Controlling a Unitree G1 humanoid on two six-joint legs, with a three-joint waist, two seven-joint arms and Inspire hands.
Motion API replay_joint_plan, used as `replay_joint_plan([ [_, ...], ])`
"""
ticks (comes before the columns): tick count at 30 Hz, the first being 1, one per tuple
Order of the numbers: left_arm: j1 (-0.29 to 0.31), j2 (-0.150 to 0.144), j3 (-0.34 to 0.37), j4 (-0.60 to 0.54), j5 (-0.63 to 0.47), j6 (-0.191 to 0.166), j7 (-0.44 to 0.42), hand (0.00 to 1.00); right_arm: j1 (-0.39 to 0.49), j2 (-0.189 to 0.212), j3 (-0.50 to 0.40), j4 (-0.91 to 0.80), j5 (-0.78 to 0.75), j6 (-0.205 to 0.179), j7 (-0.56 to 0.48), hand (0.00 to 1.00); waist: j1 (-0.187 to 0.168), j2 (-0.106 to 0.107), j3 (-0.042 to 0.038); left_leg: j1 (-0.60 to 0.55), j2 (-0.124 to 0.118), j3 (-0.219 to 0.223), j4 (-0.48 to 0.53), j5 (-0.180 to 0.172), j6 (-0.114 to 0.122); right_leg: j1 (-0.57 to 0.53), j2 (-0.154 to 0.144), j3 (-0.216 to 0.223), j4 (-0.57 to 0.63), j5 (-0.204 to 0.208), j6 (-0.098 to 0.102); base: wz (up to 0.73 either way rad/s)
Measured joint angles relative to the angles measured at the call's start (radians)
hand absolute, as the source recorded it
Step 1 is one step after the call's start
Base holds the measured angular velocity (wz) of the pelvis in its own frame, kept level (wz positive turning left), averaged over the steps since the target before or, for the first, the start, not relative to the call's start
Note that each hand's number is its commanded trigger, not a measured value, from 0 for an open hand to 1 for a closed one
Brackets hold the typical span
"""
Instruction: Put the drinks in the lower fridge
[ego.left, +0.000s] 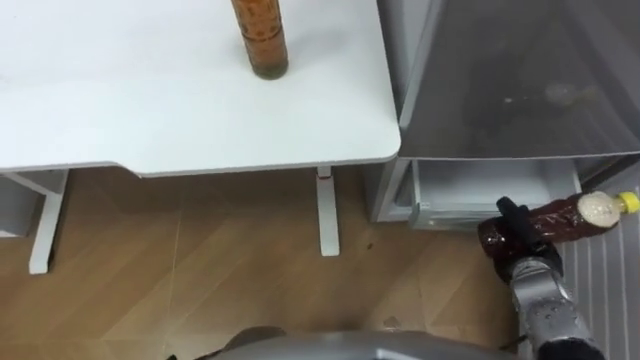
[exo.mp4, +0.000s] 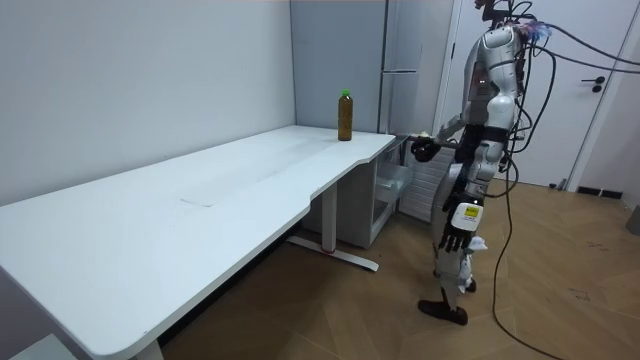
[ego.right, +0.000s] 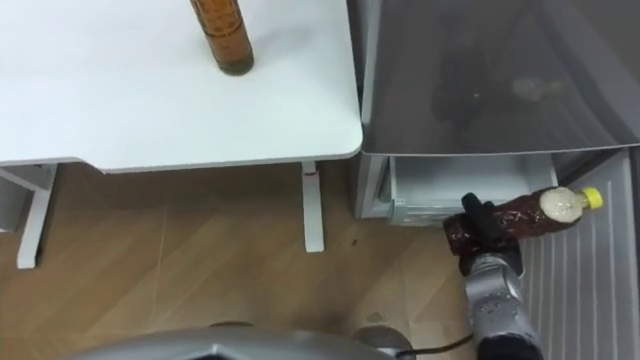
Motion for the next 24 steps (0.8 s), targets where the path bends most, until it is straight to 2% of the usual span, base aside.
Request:
replay_joint_plan([
  [2, -0.024, 0.011, -0.002, 0.0, 0.025, 0.009, -0.003, 0.0, -0.061, -0.012, -0.005, 0.057, 0.034, 0.0, 0.001, 1.0, 0.006, 0.001, -0.0008, -0.062, 0.002, -0.008, 0.042, 0.0, 0.0, -0.054, -0.002, -0.003, 0.044, -0.004, -0.005, 0.08],
  [4, -0.062, 0.014, -0.001, 0.007, 0.034, 0.016, -0.002, 0.0, -0.132, -0.027, -0.01, 0.113, 0.069, -0.001, 0.008, 1.0, 0.017, 0.004, 0.0023, -0.127, 0.003, -0.013, 0.079, 0.0, 0.0, -0.13, -0.006, 0.002, 0.108, -0.014, -0.011, 0.06],
  [6, -0.138, 0.016, -0.007, 0.043, 0.04, 0.025, 0.0, 0.0, -0.244, -0.039, -0.023, 0.21, 0.115, -0.006, 0.012, 1.0, 0.034, -0.001, 0.0117, -0.21, 0.007, -0.017, 0.128, 0.0, 0.0, -0.219, -0.01, -0.005, 0.174, -0.02, -0.019, 0.07],
  [8, -0.188, 0.024, -0.01, 0.056, 0.037, 0.025, 0.004, 0.0, -0.293, -0.046, -0.023, 0.231, 0.12, -0.01, 0.019, 1.0, 0.046, -0.003, 0.0198, -0.278, 0.01, -0.02, 0.176, 0.0, 0.0, -0.282, -0.013, -0.008, 0.217, -0.028, -0.025, 0.08],
  [10, -0.235, 0.028, -0.032, 0.081, 0.026, 0.025, 0.009, 0.0, -0.336, -0.048, -0.023, 0.251, 0.137, -0.016, 0.023, 1.0, 0.051, -0.004, 0.0221, -0.339, 0.007, -0.023, 0.216, 0.0, 0.0, -0.345, -0.021, -0.007, 0.265, -0.042, -0.025, 0.14],
  [11, -0.258, 0.03, -0.037, 0.093, 0.023, 0.025, 0.01, 0.0, -0.363, -0.051, -0.024, 0.277, 0.141, -0.016, 0.026, 1.0, 0.064, -0.005, 0.0227, -0.374, 0.007, -0.025, 0.24, 0.0, 0.0, -0.381, -0.022, -0.007, 0.292, -0.046, -0.026, 0.04],
  [13, -0.277, 0.036, -0.048, 0.093, 0.022, 0.023, 0.009, 0.0, -0.399, -0.061, -0.024, 0.326, 0.142, -0.015, 0.032, 1.0, 0.078, -0.005, 0.0235, -0.419, 0.008, -0.03, 0.259, 0.0, 0.001, -0.426, -0.024, -0.008, 0.321, -0.049, -0.026, 0.02],
  [17, -0.31, 0.045, -0.092, 0.092, 0.022, 0.029, 0.027, 0.0, -0.451, -0.094, -0.024, 0.358, 0.156, -0.006, 0.031, 1.0, 0.097, -0.011, 0.0276, -0.516, -0.005, -0.031, 0.257, 0.032, 0.005, -0.539, -0.04, -0.006, 0.361, -0.043, -0.02, 0.06],
  [19, -0.316, 0.045, -0.092, 0.093, 0.023, 0.029, 0.049, 0.0, -0.472, -0.108, -0.024, 0.358, 0.181, -0.006, 0.029, 1.0, 0.1, -0.013, 0.0287, -0.545, -0.007, -0.031, 0.256, 0.042, 0.004, -0.574, -0.042, 0.0, 0.369, -0.033, -0.027, -0.02],
  [20, -0.324, 0.046, -0.095, 0.094, 0.022, 0.028, 0.058, 0.0, -0.488, -0.116, -0.023, 0.358, 0.185, -0.006, 0.028, 1.0, 0.101, -0.016, 0.0303, -0.561, -0.007, -0.03, 0.254, 0.047, 0.003, -0.593, -0.041, 0.003, 0.371, -0.027, -0.033, -0.06],
  [21, -0.335, 0.049, -0.096, 0.102, 0.024, 0.026, 0.071, 0.0, -0.513, -0.123, -0.023, 0.358, 0.184, -0.006, 0.028, 1.0, 0.102, -0.025, 0.0359, -0.578, -0.007, -0.024, 0.251, 0.053, 0.002, -0.617, -0.041, 0.009, 0.377, -0.023, -0.037, -0.08],
  [24, -0.372, 0.05, -0.109, 0.111, 0.022, 0.026, 0.092, 0.0, -0.557, -0.15, -0.023, 0.358, 0.184, -0.006, 0.029, 1.0, 0.105, -0.037, 0.0425, -0.62, -0.004, -0.017, 0.26, 0.06, 0.001, -0.666, -0.041, 0.013, 0.39, -0.019, -0.044, -0.05],
])
